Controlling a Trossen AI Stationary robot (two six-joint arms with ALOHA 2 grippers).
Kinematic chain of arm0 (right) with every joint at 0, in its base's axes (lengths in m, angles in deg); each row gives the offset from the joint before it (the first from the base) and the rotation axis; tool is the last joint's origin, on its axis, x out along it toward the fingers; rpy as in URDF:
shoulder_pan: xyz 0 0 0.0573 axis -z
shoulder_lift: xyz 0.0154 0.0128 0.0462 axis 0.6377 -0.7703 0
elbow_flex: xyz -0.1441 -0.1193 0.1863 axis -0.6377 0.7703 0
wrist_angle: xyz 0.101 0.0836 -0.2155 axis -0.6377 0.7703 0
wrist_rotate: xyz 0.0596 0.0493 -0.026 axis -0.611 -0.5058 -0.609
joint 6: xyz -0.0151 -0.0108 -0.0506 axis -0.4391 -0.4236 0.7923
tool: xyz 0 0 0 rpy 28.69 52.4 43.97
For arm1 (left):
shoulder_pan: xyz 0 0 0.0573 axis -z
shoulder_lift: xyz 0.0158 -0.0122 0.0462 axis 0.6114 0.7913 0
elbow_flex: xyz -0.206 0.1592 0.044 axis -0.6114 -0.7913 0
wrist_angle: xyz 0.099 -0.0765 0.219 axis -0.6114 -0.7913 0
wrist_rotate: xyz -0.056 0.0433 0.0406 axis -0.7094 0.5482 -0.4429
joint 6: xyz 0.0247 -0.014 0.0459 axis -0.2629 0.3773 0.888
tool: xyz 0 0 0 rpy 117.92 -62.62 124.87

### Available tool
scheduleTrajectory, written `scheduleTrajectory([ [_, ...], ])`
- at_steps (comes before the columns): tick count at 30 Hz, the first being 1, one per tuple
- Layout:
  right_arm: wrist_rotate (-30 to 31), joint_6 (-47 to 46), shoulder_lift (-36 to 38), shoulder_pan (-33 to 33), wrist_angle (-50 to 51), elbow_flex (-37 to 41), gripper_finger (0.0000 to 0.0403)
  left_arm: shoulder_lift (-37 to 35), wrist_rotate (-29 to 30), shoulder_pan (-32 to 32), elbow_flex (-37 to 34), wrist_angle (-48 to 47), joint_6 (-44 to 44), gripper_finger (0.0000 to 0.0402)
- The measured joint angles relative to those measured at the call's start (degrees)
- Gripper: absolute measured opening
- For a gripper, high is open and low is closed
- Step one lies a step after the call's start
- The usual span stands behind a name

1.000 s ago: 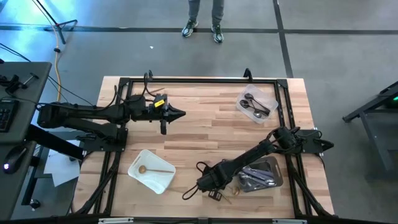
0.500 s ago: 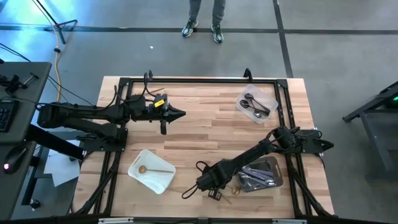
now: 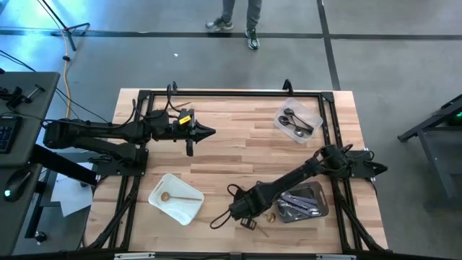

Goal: Sort silverware by color (type)
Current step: Put the gold spoon into the white bin

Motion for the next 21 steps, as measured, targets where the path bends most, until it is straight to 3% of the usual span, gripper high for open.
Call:
scheduleTrajectory([
  [10,0.17,1.63,4.85,-0.66,-1.18,-0.07,0.0,-0.05,-1.38,-0.09,0.0,-0.02,1.05,0.0],
  [21,8.14,1.73,12.36,-2.19,-4.64,-0.18,0.0,-2.4,-13.92,-4.36,-0.04,-0.51,2.9,0.0],
])
